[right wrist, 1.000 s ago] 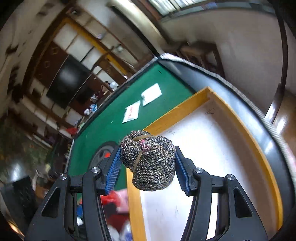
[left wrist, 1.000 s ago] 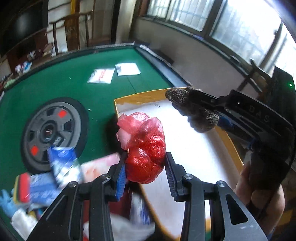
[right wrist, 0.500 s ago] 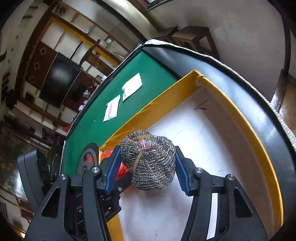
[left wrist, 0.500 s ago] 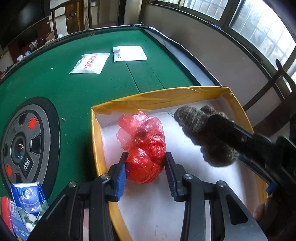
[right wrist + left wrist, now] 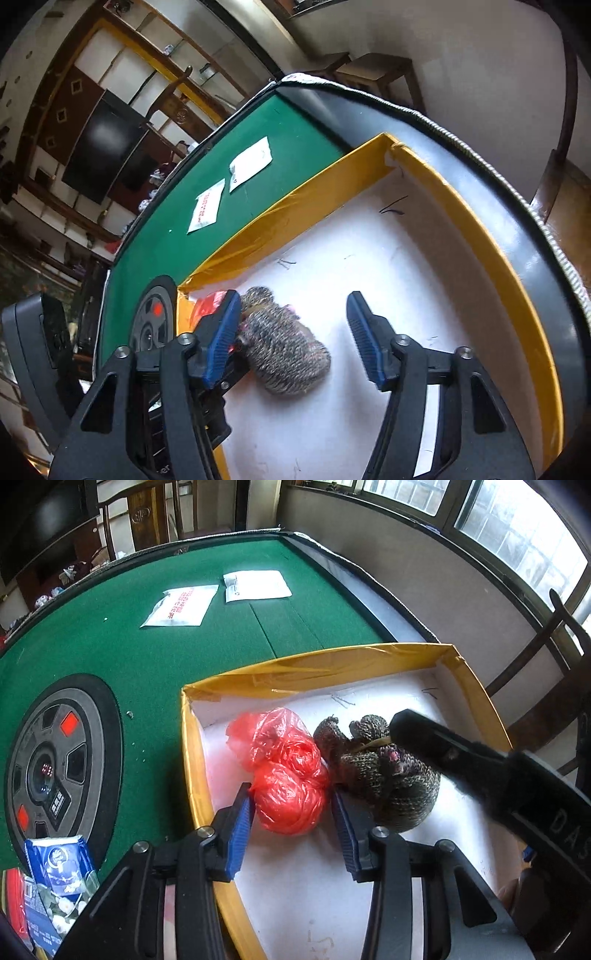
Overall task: Organize soft objects
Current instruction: 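Release the yarn ball in the box with the right tool while the left tool drops the red bag there, then grasp the white tissue with the right tool, then grasp the red-and-blue knitted toy with the left tool while the right tool carries the tissue to the box, then release the knitted toy in the box with the left tool, then grasp the white cloth with the left tool while the right tool reaches for the lemon-print tissue pack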
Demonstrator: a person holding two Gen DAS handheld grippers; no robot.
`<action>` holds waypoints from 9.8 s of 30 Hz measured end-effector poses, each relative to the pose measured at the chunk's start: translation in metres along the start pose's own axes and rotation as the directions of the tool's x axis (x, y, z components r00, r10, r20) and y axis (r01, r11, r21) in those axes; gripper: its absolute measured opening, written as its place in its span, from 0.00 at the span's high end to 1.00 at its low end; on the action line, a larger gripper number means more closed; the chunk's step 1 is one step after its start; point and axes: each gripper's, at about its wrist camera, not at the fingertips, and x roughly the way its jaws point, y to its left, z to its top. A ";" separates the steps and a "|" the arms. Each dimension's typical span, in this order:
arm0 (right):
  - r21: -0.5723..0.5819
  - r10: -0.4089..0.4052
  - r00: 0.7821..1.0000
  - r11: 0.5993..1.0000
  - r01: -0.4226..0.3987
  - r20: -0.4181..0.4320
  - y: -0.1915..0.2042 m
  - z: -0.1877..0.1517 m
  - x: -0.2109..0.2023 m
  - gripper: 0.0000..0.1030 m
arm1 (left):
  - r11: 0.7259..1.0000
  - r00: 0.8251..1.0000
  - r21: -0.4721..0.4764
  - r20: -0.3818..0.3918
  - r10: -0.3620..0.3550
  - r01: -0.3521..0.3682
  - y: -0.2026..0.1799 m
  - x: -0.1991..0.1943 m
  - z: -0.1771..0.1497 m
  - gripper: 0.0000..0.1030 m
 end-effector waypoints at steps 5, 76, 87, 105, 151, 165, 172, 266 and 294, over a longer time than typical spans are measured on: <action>-0.022 -0.021 0.997 0.999 0.023 0.077 0.001 0.002 -0.021 0.39 | 0.999 0.999 -0.021 0.023 -0.038 0.038 0.001 -0.021 -0.007 0.58; -0.658 0.112 0.970 0.717 -0.230 -0.217 0.106 -0.249 -0.095 0.77 | 0.992 0.977 -0.079 0.198 -0.076 0.093 0.176 -0.172 -0.268 0.50; -0.534 0.216 0.969 0.808 -0.247 -0.121 0.070 -0.220 -0.136 0.77 | 0.985 0.990 0.170 0.129 -0.060 0.037 0.099 -0.127 -0.206 0.50; -0.456 0.254 0.964 0.850 -0.263 -0.084 0.046 -0.206 -0.143 0.77 | 0.991 0.985 0.132 0.171 -0.003 -0.020 0.094 -0.119 -0.202 0.69; -0.174 -0.029 0.995 0.984 0.046 0.099 -0.015 -0.063 -0.107 0.49 | 0.962 0.963 -0.052 0.047 -0.267 0.269 0.006 -0.044 -0.083 0.63; -0.246 0.132 0.983 0.964 -0.098 0.128 0.036 -0.143 -0.146 0.49 | 0.968 0.947 0.060 0.202 -0.251 0.244 0.047 -0.136 -0.166 0.62; -0.404 0.177 0.984 0.901 -0.158 0.009 0.095 -0.190 -0.125 0.49 | 0.999 0.955 -0.019 0.293 -0.043 0.051 0.133 -0.176 -0.211 0.60; -0.582 0.169 0.978 0.786 -0.209 -0.123 0.175 -0.252 -0.057 0.74 | 0.956 0.953 -0.288 0.299 0.037 0.053 0.234 -0.186 -0.288 0.89; -0.875 -0.211 0.971 0.442 0.198 0.113 0.222 -0.296 -0.004 0.49 | 0.945 0.945 -0.315 0.327 0.025 0.084 0.251 -0.194 -0.299 0.88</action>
